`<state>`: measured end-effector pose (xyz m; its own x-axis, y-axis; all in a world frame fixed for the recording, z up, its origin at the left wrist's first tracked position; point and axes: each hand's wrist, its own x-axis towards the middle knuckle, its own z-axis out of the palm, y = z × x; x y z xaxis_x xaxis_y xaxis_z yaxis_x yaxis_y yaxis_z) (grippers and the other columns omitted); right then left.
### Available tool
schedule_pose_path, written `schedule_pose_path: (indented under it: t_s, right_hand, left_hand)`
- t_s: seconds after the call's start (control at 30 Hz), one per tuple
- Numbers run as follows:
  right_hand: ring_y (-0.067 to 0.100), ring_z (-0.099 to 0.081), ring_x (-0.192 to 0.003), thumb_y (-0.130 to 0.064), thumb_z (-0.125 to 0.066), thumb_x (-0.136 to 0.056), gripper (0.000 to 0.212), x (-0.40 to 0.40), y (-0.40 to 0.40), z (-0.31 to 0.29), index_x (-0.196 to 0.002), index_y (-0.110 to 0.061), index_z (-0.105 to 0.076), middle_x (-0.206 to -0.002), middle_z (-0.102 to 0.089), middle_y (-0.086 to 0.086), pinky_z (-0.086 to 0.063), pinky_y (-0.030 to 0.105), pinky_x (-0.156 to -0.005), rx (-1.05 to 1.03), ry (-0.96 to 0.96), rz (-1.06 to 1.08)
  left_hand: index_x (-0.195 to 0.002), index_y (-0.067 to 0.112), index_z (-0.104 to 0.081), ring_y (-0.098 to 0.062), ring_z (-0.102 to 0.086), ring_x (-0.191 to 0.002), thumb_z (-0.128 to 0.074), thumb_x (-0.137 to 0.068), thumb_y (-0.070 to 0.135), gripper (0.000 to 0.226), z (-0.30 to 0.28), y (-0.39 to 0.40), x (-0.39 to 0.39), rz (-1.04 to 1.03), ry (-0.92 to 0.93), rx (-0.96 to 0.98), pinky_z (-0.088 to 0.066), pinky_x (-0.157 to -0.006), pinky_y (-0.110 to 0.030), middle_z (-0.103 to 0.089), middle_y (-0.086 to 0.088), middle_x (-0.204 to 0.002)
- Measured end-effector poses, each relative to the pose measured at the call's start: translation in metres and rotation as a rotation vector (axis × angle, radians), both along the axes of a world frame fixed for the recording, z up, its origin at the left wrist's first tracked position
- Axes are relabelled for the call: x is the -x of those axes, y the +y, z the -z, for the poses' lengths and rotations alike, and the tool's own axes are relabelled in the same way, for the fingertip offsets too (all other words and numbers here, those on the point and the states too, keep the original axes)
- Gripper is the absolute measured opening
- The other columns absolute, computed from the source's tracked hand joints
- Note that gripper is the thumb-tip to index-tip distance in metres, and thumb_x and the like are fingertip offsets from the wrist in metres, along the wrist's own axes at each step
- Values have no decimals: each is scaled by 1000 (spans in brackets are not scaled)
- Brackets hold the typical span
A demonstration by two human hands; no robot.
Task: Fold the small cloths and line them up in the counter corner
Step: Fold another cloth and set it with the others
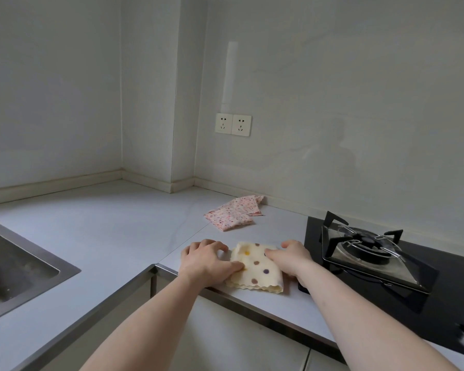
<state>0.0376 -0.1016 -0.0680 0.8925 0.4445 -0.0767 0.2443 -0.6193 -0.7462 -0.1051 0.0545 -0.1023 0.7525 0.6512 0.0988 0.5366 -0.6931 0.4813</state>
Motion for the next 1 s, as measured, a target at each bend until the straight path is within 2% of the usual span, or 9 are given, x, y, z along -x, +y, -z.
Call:
schedule_pose_path:
  t_s: [0.07, 0.13, 0.23, 0.33, 0.53, 0.7, 0.8, 0.9, 1.0]
  right_hand:
    - [24, -63, -118, -32, -77, -83, 50, -5, 0, 2, -129, -14, -68, -128, -68, 6, -51, 34, -104, 4, -7, 0]
    - [20, -67, -105, -25, -81, -79, 24, -7, -4, 0, -101, -18, -75, -112, -73, 2, -54, 33, -96, 10, -17, -38]
    - [16, -65, -102, -22, -82, -80, 22, -8, -13, -6, -98, -28, -71, -107, -71, -3, -49, 25, -83, 35, -117, -128]
    - [7, -66, -90, -14, -76, -83, 21, -1, -21, -6, -86, -33, -67, -94, -72, -9, -45, 17, -70, -14, -226, -204]
    - [9, -70, -83, -9, -70, -84, 22, 12, -32, 3, -86, -30, -70, -95, -73, -10, -52, 24, -68, -111, -342, -249]
    - [0, -67, -73, -7, -70, -86, 22, 22, -44, 5, -83, -29, -69, -88, -74, -10, -55, 22, -64, -133, -428, -311]
    - [2, -68, -85, -11, -70, -86, 23, 23, -52, 11, -82, -34, -67, -92, -73, -15, -60, 31, -74, -79, -476, -351]
    - [4, -70, -94, -8, -69, -89, 28, 29, -59, 22, -80, -34, -64, -103, -72, -18, -62, 29, -70, -65, -449, -401]
    - [4, -70, -98, -10, -66, -90, 29, 36, -61, 36, -80, -37, -59, -105, -71, -20, -62, 28, -77, -97, -493, -402]
  left_hand:
    - [-134, 46, -56, -22, -32, -143, -53, -70, 83, 74, 1, -1, 0, 7, -3, -9, -20, -118, -42, -44, 12, -153]
    - [-134, 46, -56, -22, -33, -142, -53, -70, 83, 74, 1, -1, 1, 2, -10, -19, -20, -118, -42, -44, 12, -152]
    - [-134, 45, -56, -22, -33, -142, -53, -71, 82, 73, 1, -1, 1, 6, -10, -27, -21, -118, -41, -44, 12, -152]
    - [-134, 46, -56, -22, -32, -143, -52, -75, 77, 67, 1, -2, 3, 28, -11, -16, -20, -118, -42, -43, 12, -153]
    - [-128, 44, -60, -22, -32, -142, -49, -66, 55, 64, -8, -1, 9, 92, 4, 89, -19, -118, -40, -43, 13, -154]
    - [-128, 41, -61, -22, -33, -143, -57, -72, 48, 56, -9, 1, 12, 110, 13, 92, -20, -119, -41, -45, 14, -153]
    - [-134, 39, -60, -18, -29, -147, -63, -85, 40, 50, -10, 2, 12, 105, -9, 115, -16, -122, -38, -43, 15, -156]
    - [-131, 39, -63, -17, -30, -146, -61, -88, 30, 44, -12, 2, 14, 117, -32, 139, -14, -121, -35, -46, 17, -153]
    - [-129, 39, -64, -17, -32, -145, -58, -89, 26, 43, -12, 2, 14, 129, -44, 124, -15, -120, -35, -48, 18, -152]
